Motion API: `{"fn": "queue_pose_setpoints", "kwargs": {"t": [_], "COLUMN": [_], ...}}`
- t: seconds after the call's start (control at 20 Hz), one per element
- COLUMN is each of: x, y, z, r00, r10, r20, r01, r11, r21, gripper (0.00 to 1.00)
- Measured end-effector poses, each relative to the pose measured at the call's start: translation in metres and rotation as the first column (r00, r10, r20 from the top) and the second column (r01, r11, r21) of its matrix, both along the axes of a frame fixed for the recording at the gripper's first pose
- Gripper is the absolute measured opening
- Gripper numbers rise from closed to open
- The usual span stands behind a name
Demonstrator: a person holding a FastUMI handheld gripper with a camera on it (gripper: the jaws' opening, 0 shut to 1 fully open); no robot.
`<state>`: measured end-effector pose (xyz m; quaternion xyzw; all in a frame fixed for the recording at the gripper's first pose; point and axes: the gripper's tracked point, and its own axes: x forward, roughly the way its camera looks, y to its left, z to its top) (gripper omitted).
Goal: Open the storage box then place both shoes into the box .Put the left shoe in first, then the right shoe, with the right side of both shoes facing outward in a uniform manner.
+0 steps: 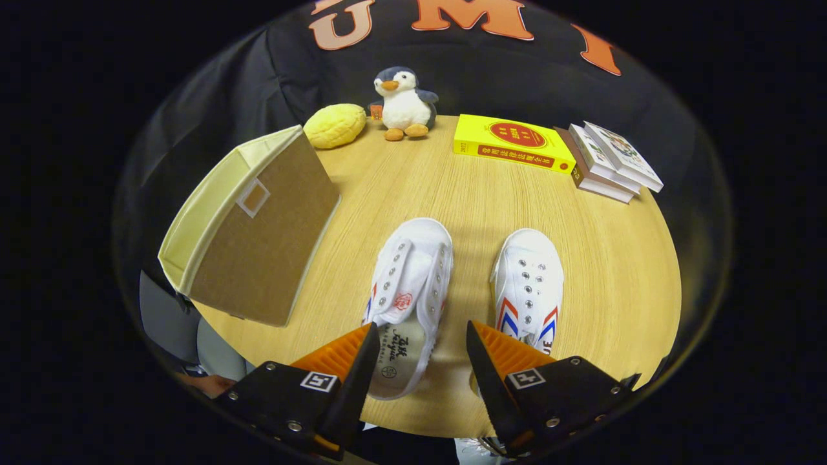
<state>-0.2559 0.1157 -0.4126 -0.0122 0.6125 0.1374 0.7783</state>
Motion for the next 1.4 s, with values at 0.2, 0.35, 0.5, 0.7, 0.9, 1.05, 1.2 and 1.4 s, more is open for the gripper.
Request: {"fn": "queue_pose_setpoints", "kwargs": {"t": [0.2,0.35,0.5,0.7,0.9,1.05,1.2,1.4], "x": [-0.003,0.007,0.011,0.016,0.016,0.021,0.029,0.04], "y": [-0.002,-0.006,-0.001,0.004,0.004,0.003,0.014,0.023], "z": [-0.024,-0.039,-0.049,-0.05,-0.051,-0.047,-0.036,-0.019], "r00": [1.0,1.0,1.0,0.999,0.996,0.987,0.979,0.967], "r10": [0.019,0.002,-0.017,-0.041,-0.086,-0.156,-0.199,-0.25], "r20": [-0.016,0.009,0.001,0.013,-0.008,-0.025,-0.037,-0.048], "r01": [-0.019,-0.001,0.017,0.041,0.086,0.157,0.202,0.254], "r11": [1.0,0.999,1.0,0.999,0.996,0.987,0.975,0.957], "r21": [-0.012,-0.036,-0.015,-0.009,0.006,0.041,0.09,0.138], "gripper": [0.69,0.55,0.43,0.2,0.08,0.05,0.03,0.03]}}
